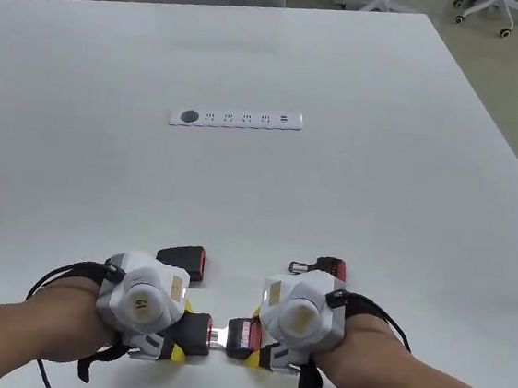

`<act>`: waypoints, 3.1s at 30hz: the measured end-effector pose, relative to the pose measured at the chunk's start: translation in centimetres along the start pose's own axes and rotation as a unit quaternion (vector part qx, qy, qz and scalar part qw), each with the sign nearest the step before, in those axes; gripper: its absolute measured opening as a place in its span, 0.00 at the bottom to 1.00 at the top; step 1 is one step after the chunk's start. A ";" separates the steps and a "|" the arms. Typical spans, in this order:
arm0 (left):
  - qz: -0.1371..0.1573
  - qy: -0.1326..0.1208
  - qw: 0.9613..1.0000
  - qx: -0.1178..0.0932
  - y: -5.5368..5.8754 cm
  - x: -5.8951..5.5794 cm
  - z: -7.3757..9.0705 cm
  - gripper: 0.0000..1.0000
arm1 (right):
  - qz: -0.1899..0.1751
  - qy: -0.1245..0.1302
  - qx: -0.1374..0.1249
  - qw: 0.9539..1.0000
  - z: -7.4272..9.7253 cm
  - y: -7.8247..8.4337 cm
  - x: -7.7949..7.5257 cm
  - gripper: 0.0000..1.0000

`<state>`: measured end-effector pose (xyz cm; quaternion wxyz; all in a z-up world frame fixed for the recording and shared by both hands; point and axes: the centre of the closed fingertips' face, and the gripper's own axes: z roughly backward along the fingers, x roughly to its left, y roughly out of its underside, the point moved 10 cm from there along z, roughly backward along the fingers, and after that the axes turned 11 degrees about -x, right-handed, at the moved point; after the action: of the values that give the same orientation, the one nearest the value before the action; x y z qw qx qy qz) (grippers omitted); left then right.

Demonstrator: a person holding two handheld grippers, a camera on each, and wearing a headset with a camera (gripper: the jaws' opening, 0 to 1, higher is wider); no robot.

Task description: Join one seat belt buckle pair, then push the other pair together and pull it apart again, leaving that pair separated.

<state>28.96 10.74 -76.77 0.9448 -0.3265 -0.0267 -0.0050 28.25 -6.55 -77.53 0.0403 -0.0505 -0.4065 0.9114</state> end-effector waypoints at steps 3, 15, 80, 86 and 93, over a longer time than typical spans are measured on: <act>0.002 0.003 1.000 -0.001 0.0 0.1 0.0 0.34 | 0.000 0.004 0.003 1.000 -0.2 -0.2 0.0 0.31; 0.001 0.014 1.000 0.000 0.2 0.5 0.0 0.33 | -0.003 0.000 0.010 1.000 -1.2 -1.3 0.2 0.30; -0.002 -0.020 0.999 0.030 0.4 0.4 0.7 0.39 | 0.010 0.012 0.000 1.000 -1.1 -1.4 0.1 0.34; -0.011 -0.035 0.999 0.017 -0.2 0.8 2.6 0.45 | -0.008 0.029 -0.033 0.999 0.6 -2.5 -0.4 0.38; 0.008 -0.057 0.998 -0.012 -1.0 2.6 4.5 0.43 | -0.008 0.045 -0.038 0.998 2.3 -2.1 -1.9 0.38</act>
<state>31.35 12.69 -72.49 0.9377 -0.3380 -0.0778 0.0205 29.92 -7.09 -74.36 0.0637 -0.0894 -0.4393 0.8916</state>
